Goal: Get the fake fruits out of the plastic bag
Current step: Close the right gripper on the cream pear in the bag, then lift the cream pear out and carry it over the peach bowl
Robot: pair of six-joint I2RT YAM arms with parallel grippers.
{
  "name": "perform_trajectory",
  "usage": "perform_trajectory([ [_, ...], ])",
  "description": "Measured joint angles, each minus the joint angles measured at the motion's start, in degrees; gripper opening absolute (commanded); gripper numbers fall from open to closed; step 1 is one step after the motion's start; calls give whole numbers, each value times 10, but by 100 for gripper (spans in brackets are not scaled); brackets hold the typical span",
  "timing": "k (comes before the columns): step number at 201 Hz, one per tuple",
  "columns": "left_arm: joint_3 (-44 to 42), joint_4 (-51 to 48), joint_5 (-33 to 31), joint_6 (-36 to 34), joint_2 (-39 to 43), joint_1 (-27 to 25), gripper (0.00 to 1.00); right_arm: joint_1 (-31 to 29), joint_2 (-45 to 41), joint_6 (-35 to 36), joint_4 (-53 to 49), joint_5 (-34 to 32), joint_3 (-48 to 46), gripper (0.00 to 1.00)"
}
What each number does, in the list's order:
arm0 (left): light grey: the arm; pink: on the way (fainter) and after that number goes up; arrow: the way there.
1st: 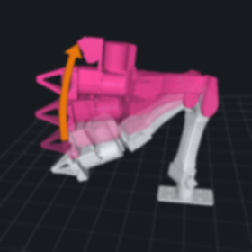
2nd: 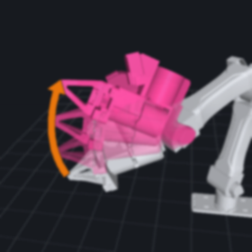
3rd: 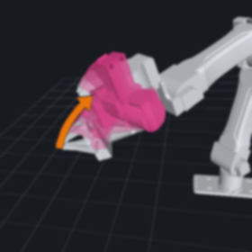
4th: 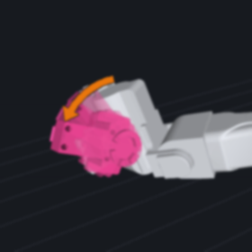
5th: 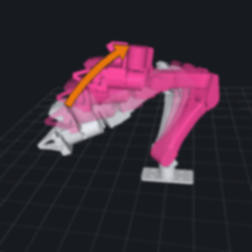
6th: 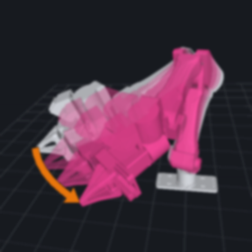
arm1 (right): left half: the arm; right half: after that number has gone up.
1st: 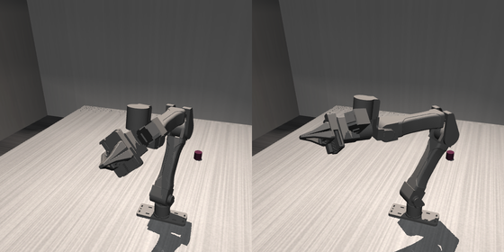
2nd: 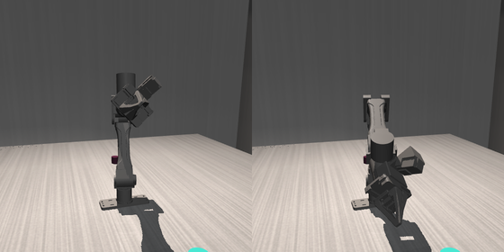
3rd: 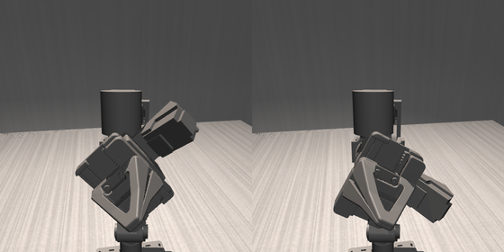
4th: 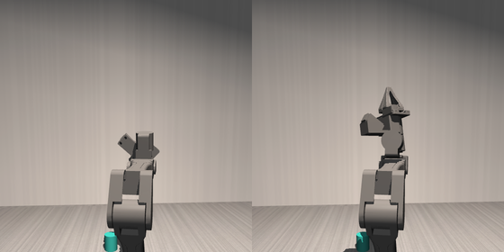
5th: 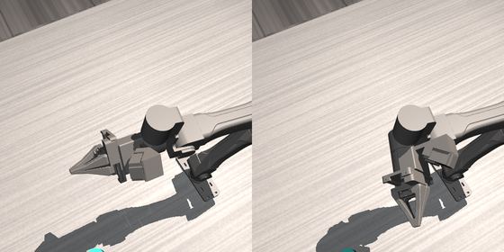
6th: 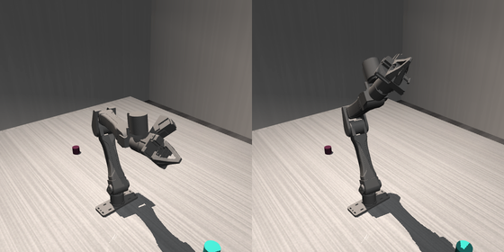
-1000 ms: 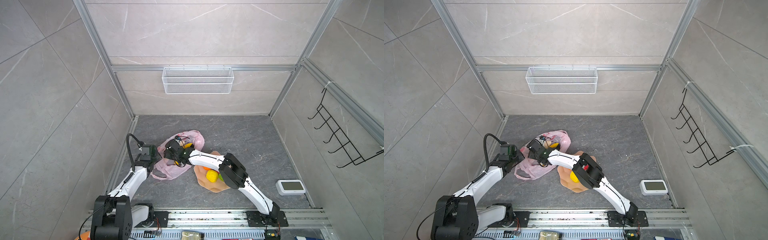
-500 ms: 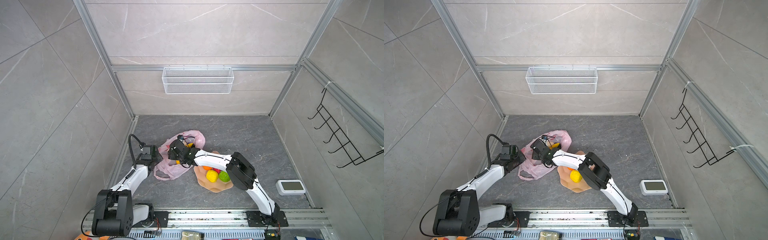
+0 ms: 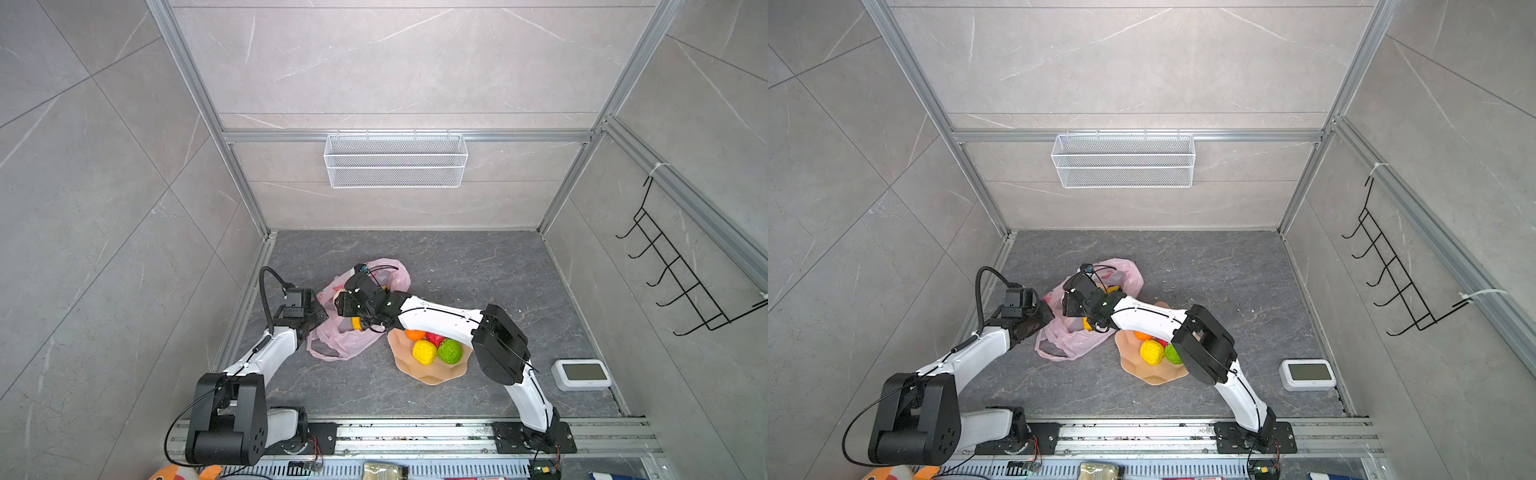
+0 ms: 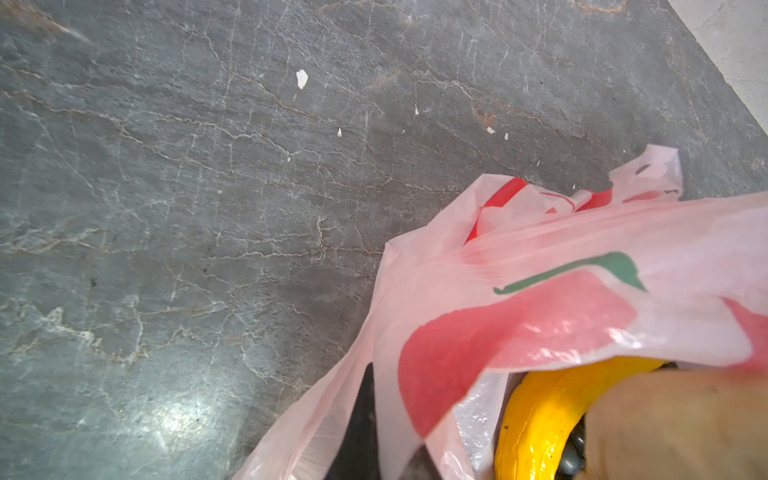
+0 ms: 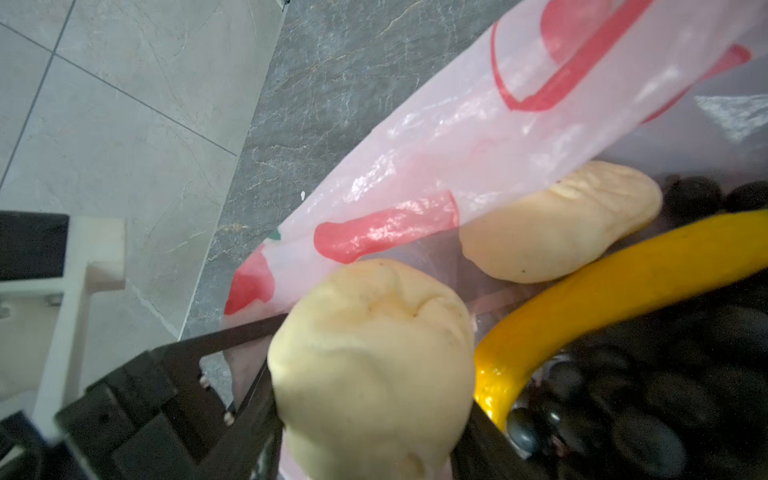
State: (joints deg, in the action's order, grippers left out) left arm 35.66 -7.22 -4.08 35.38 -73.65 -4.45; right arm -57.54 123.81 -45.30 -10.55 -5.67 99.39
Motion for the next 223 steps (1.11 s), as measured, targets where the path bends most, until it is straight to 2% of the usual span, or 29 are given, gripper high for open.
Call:
perform_trajectory([
  [103,0,0,-1,0,0,0,0,0,-237,33,-78,9,-193,58],
  [149,0,0,-1,0,0,0,0,0,-297,33,-150,19,-256,57],
  [181,0,0,-1,0,-1,0,0,-4,-331,15,-197,21,-291,57],
  [223,0,0,-1,0,-2,0,0,-23,-366,-40,-210,37,-352,58],
])
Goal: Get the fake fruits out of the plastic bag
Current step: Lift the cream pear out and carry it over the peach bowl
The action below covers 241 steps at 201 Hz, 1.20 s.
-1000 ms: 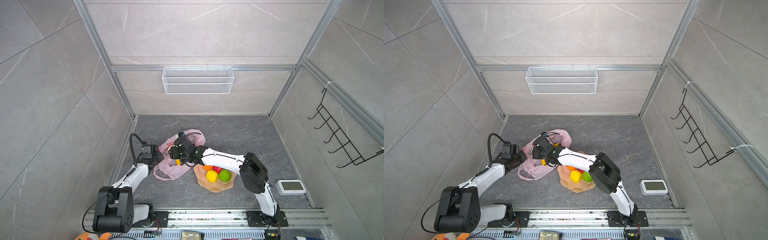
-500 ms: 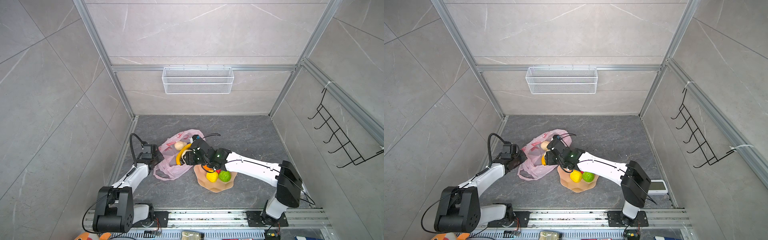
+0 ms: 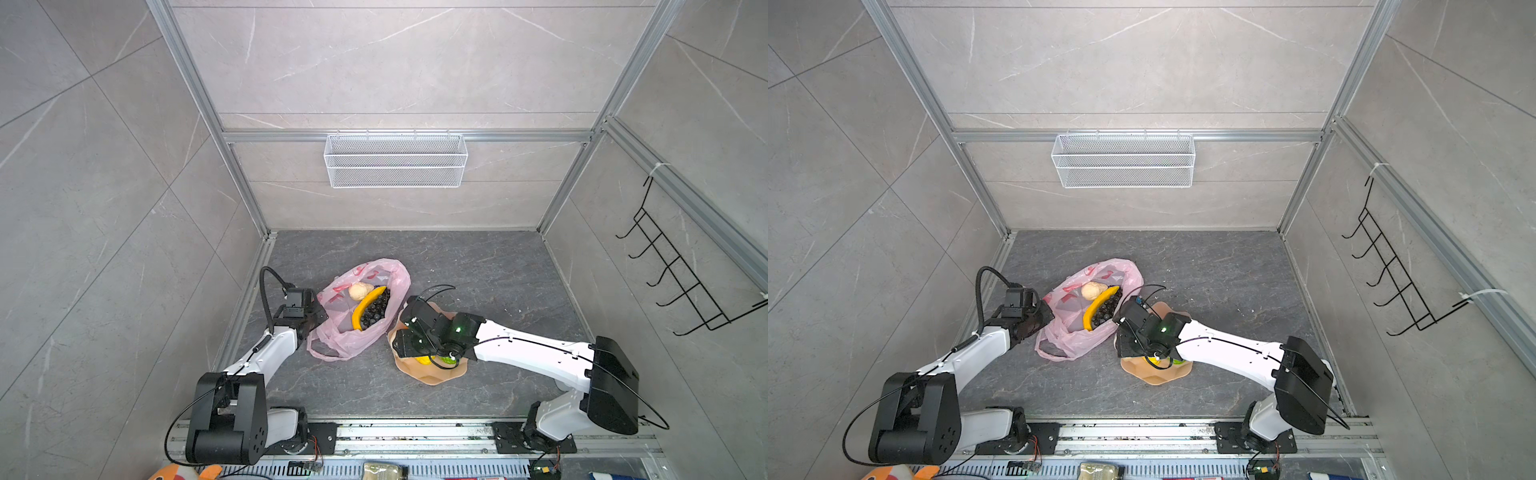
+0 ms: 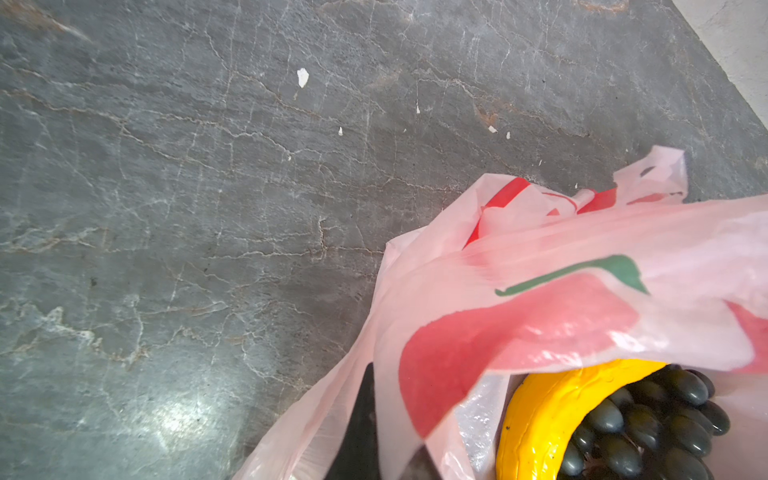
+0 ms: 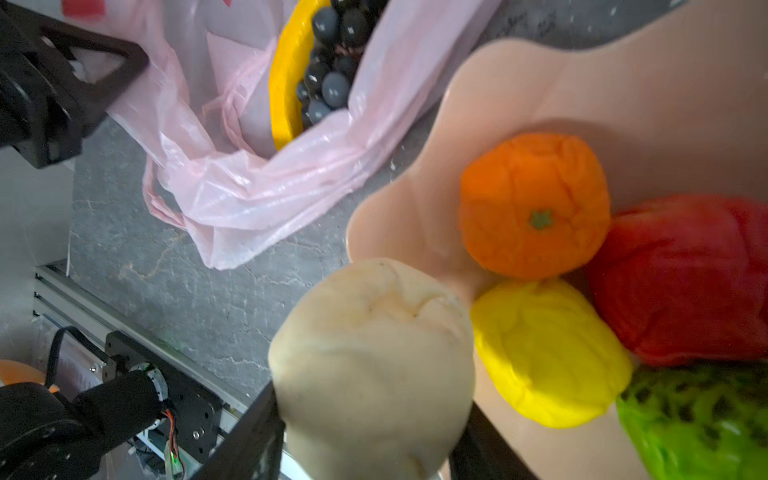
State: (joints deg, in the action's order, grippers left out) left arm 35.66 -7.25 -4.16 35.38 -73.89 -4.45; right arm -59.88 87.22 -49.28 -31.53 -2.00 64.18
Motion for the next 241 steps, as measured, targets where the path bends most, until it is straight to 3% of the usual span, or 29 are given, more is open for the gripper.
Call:
perform_trajectory([
  [86,0,0,0,0,-4,0,0,-7,17,-3,-103,5,9,57],
  [241,1,-1,0,0,-4,0,0,-6,184,200,-303,-41,247,59],
])
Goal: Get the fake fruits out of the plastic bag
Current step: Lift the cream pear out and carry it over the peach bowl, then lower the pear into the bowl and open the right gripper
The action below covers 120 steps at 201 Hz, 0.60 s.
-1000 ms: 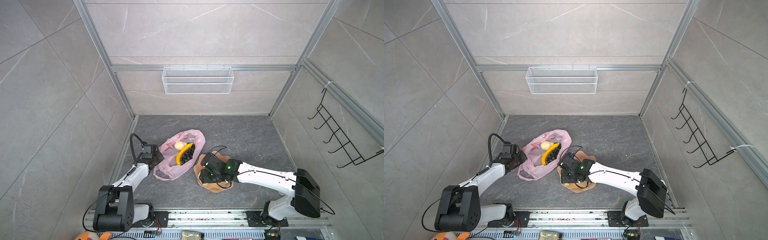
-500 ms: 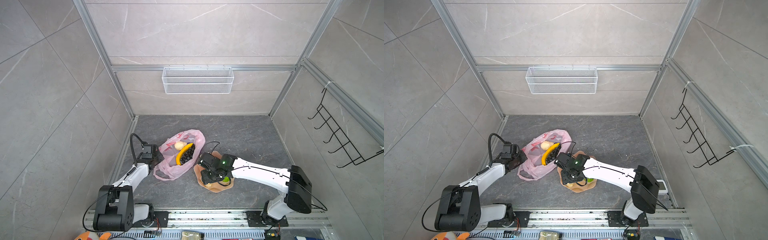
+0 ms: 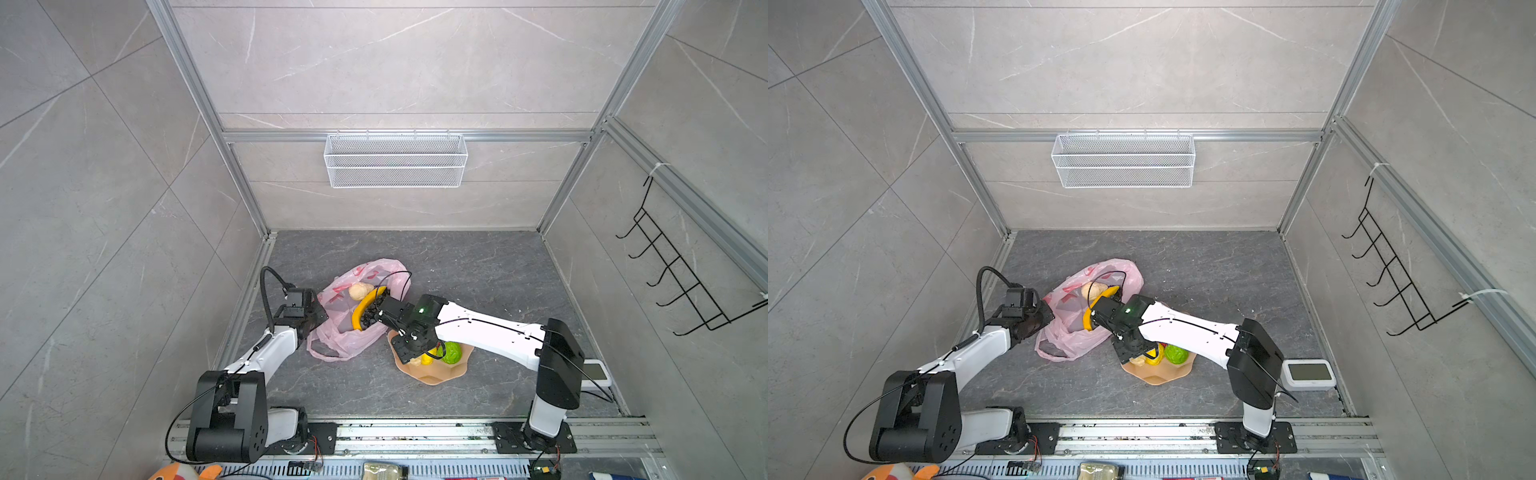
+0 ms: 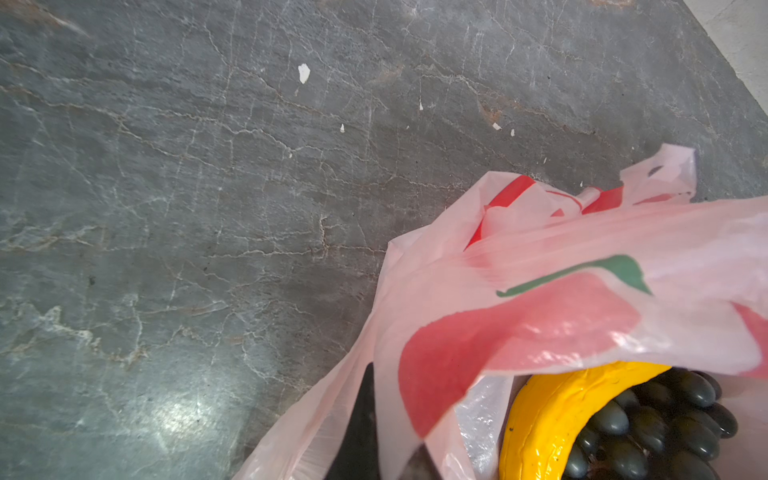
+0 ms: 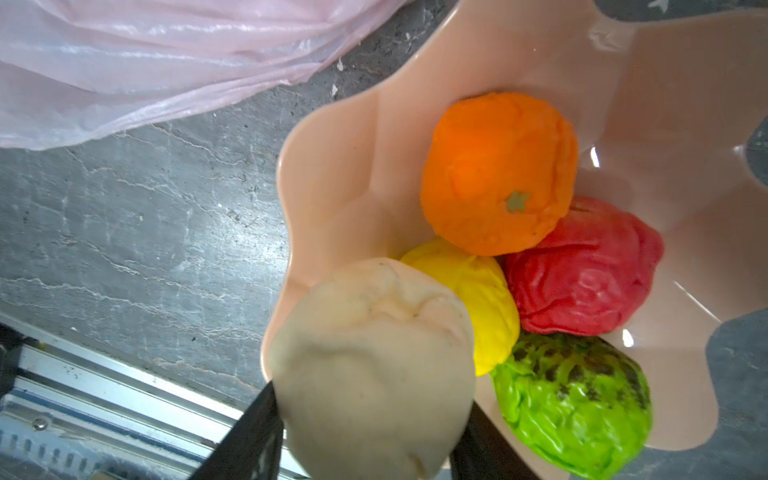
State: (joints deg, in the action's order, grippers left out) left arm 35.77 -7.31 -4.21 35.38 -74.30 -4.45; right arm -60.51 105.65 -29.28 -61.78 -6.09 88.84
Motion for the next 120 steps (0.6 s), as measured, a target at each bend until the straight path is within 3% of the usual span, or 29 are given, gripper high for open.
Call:
perform_trajectory([
  [39,0,0,0,0,0,0,0,0,35,28,-19,-6,31,63],
  [69,0,0,0,0,0,0,0,0,49,41,-30,-9,35,74],
  [120,0,-1,-1,0,0,0,0,0,49,47,-32,-21,35,76],
])
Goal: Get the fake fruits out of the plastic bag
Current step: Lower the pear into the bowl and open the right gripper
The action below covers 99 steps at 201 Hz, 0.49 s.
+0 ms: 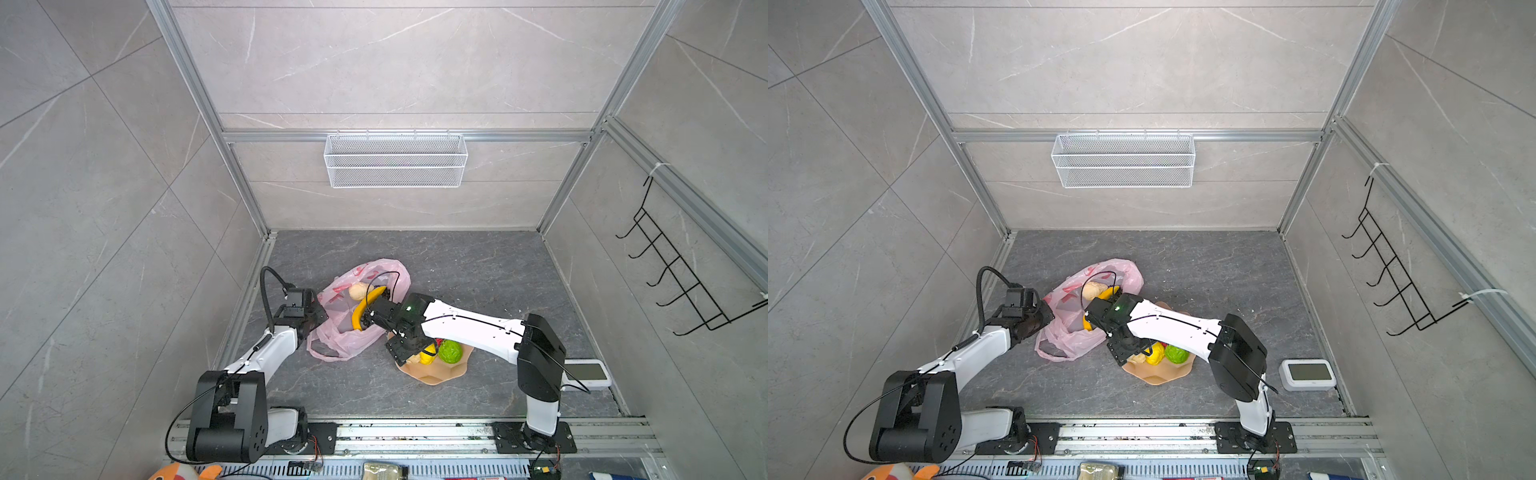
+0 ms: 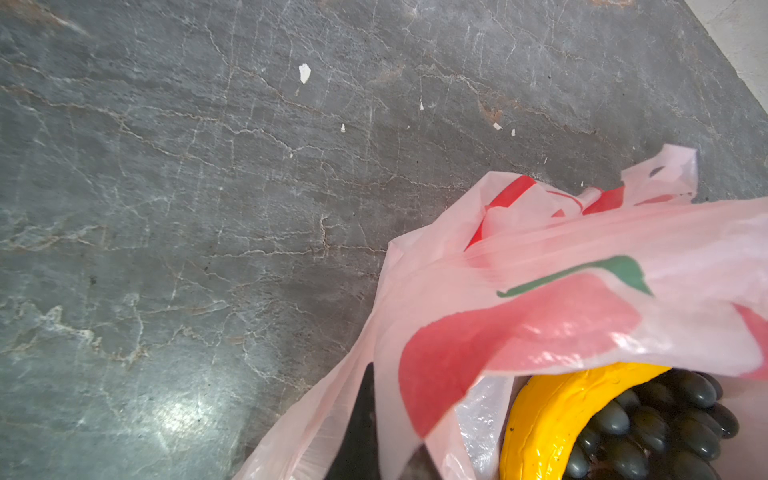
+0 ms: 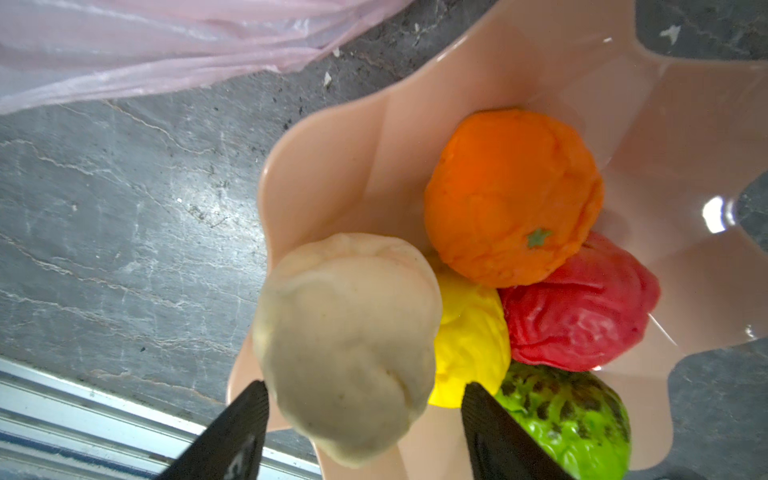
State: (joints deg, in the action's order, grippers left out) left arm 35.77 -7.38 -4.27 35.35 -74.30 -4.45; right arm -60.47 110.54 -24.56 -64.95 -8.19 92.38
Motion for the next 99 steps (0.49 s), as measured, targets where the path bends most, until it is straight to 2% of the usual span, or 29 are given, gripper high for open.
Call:
perform_trajectory([
  [37,0,0,0,0,0,0,0,0,-4,0,2,-5,0,75],
  [99,4,0,3,-1,0,0,0,0,-21,-3,31,-33,-1,64],
])
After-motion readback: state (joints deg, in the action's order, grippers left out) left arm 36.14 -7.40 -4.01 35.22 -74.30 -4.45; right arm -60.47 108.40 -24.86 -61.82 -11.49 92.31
